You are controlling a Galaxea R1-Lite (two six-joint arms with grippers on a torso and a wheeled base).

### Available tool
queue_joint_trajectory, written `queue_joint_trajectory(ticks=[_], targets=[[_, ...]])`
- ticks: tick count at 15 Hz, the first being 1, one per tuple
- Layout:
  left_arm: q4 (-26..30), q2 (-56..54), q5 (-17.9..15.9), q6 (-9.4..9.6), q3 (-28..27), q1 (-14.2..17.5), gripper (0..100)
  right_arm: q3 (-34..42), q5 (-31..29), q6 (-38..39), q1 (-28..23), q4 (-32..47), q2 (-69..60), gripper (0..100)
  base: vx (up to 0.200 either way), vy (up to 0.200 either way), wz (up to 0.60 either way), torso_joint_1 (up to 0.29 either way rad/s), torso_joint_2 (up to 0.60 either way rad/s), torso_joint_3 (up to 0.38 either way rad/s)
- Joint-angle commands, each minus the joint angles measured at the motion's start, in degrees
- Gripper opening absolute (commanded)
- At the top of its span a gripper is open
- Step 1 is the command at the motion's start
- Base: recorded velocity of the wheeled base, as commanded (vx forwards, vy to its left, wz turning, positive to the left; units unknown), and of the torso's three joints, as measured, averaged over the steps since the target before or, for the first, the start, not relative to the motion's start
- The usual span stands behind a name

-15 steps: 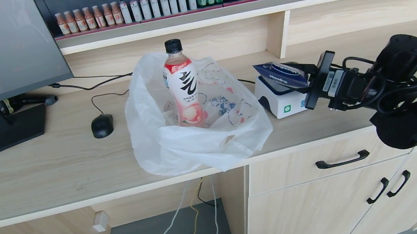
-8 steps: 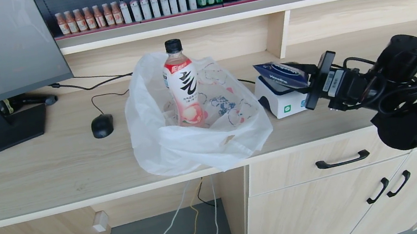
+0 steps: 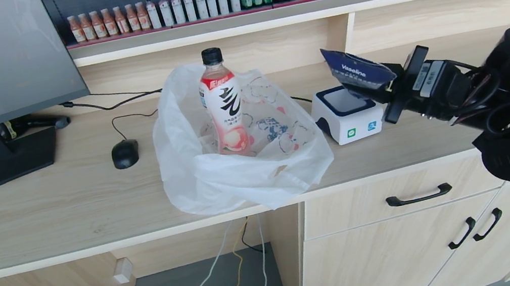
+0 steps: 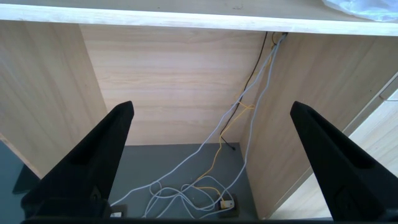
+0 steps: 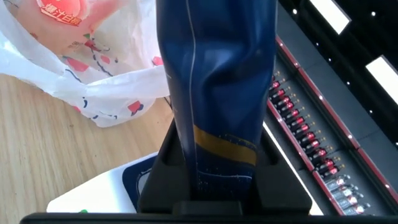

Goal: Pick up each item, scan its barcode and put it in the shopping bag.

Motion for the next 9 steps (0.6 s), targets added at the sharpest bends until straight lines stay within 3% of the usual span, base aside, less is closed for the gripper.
queue_joint_trajectory(ticks=[1,9], targets=[[0.0,0.0,0.0,-0.02,0.0,0.0,100,4.5,-2.7,2.8,0.7,-0.2,-5.8,0,0.0,0.0,0.0,0.0,0.0,0.0],[0.0,0.0,0.0,-0.02,0.0,0.0,100,17.8,-17.6,21.5,0.6,-7.0,-19.1,0,0.0,0.0,0.0,0.0,0.0,0.0]])
